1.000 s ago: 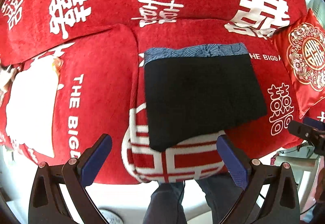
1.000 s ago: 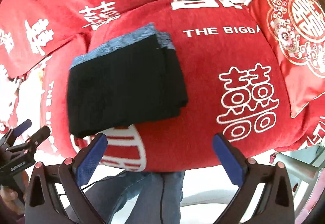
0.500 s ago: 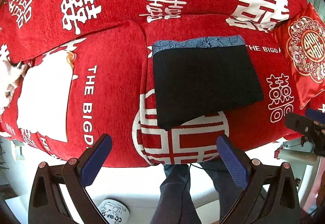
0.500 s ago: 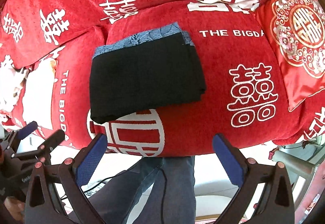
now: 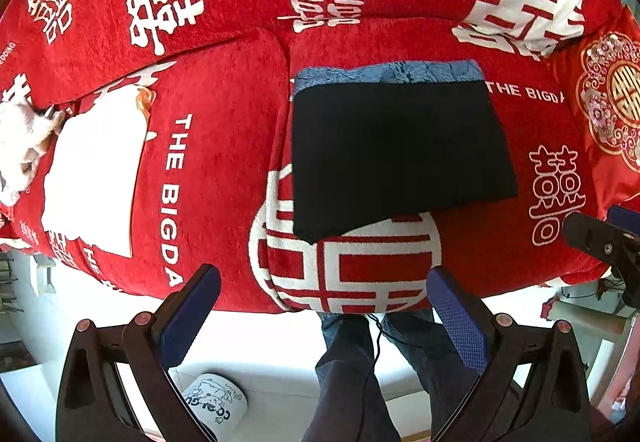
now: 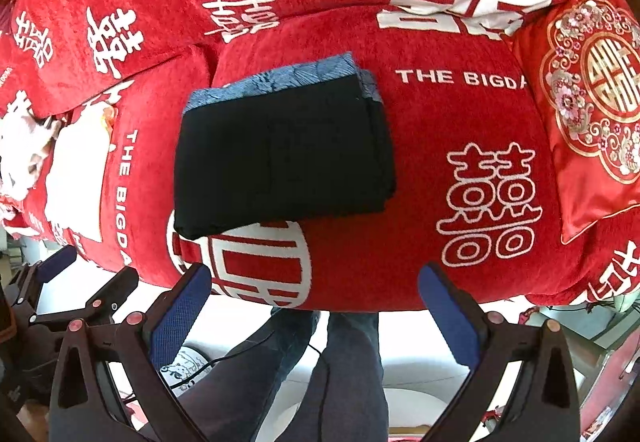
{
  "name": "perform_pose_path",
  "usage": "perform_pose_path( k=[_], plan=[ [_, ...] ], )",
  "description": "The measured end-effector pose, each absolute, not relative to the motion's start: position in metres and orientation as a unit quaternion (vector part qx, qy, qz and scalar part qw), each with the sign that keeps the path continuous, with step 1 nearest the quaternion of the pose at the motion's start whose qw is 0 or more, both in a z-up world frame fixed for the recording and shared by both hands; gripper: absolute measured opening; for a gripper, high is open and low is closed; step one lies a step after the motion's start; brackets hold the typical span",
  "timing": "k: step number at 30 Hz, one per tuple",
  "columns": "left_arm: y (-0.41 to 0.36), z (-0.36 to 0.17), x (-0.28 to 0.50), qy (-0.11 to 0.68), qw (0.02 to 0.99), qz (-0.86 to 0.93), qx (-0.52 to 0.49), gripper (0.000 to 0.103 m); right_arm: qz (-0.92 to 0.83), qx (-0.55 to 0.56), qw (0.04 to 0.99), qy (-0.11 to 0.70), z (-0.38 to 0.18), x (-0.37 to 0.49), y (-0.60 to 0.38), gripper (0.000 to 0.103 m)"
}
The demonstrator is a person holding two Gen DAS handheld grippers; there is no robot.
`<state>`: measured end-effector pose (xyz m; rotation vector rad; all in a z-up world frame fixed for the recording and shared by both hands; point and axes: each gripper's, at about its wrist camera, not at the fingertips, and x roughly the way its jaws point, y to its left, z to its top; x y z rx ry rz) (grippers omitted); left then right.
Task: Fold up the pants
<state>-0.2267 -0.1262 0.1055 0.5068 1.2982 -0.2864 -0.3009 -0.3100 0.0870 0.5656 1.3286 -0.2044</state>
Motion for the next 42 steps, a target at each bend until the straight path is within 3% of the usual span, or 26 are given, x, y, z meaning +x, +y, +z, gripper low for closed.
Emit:
perform_pose_path(
  k=[42],
  plan=[
    [-0.137, 0.104, -0.237, 0.594, 0.754, -0.136, 0.245, 0.103, -0.082, 0.206, 0.757, 0.614, 0.085, -0.290, -0.303, 0.103]
  ],
)
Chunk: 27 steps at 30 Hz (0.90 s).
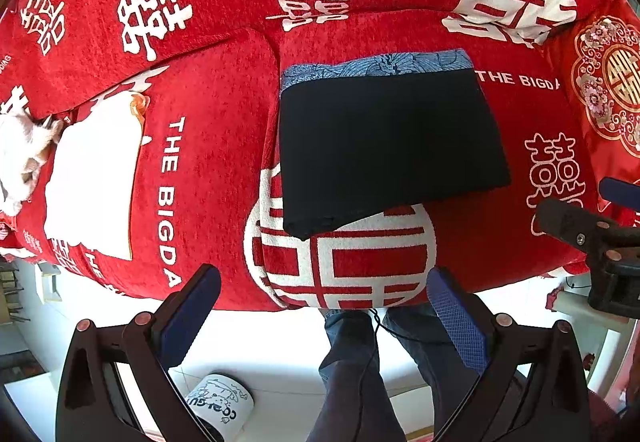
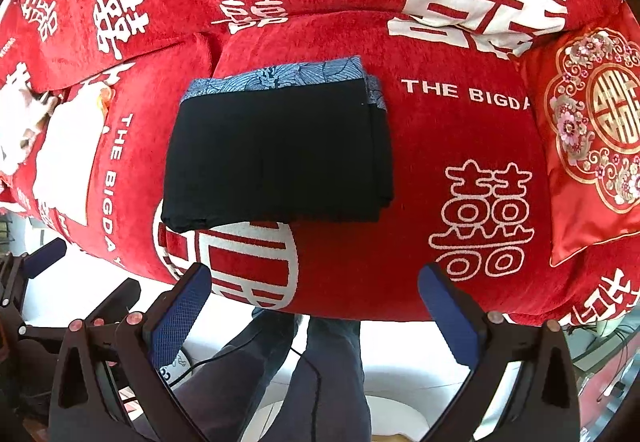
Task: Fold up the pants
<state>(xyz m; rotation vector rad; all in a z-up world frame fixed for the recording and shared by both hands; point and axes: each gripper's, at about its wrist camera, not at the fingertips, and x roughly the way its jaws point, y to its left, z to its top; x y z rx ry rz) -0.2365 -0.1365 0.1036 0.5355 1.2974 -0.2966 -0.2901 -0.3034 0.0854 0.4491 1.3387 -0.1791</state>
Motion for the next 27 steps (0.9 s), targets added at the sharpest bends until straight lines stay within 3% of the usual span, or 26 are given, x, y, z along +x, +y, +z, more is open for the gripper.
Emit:
perform_pose_path(
  k=[27],
  plan=[
    [-0.144, 0.098, -0.230, 0.600, 0.748, -0.135, 0.249, 0.103, -0.076, 0.196, 0.755, 0.621, 0.078, -0.279, -0.305, 0.103]
  ],
)
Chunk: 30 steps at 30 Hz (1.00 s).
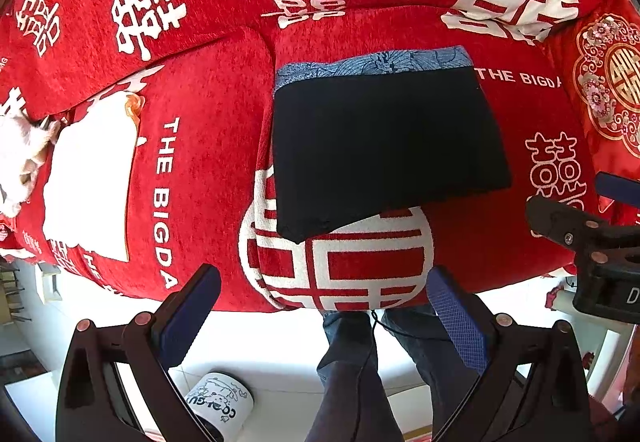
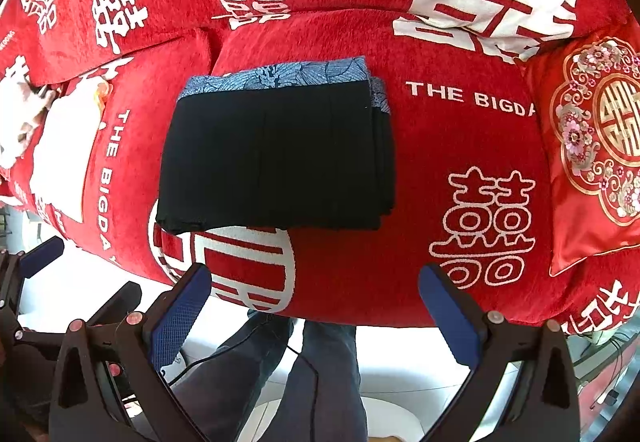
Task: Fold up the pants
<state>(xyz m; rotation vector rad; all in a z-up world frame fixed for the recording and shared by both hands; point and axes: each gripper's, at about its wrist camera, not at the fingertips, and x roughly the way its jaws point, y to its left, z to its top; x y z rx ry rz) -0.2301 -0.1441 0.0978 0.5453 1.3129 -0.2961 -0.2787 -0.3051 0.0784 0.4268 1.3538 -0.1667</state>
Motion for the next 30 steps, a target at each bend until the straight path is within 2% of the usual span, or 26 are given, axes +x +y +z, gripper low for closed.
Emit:
perform_pose_path(
  k=[30],
  plan=[
    [-0.152, 0.095, -0.230, 0.604, 0.753, -0.136, 0.225, 0.103, -0.060, 0.190, 0.751, 0.630, 0.070, -0.272, -0.315, 0.103]
  ],
)
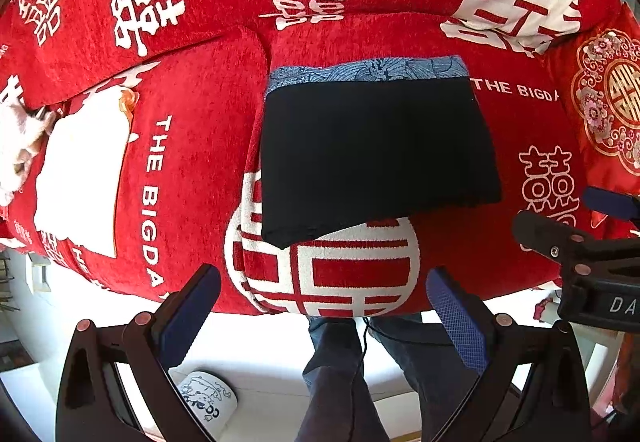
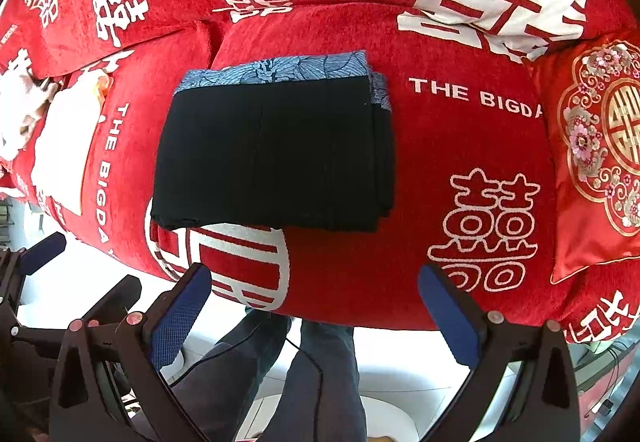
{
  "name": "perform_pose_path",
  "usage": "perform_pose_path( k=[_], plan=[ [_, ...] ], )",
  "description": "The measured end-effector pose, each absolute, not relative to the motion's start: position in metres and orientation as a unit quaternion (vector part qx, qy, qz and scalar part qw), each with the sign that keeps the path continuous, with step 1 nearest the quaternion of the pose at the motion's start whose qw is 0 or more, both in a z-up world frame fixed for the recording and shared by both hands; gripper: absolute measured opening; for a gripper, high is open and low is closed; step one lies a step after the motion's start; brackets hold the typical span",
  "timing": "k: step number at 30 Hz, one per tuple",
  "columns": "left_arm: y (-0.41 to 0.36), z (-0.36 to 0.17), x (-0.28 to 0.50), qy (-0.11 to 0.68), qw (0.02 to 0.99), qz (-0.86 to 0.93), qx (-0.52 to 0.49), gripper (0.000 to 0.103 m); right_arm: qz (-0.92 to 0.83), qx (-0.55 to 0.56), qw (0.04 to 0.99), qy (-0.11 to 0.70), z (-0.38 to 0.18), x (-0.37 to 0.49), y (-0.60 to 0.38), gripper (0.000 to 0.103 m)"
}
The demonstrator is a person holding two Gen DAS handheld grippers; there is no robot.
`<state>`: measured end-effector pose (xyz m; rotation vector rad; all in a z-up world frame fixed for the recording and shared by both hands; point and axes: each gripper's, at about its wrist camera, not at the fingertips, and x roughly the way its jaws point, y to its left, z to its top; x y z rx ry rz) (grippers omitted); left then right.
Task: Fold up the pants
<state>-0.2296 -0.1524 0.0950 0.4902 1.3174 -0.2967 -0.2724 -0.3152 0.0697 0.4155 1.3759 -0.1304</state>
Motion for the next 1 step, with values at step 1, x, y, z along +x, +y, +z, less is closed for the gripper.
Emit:
perform_pose_path(
  k=[1],
  plan=[
    [-0.1531, 0.0945, -0.2302, 0.605, 0.752, -0.136, 0.224, 0.103, -0.060, 0.191, 0.750, 0.630, 0.0690, -0.2728, -0.3161, 0.103]
  ],
)
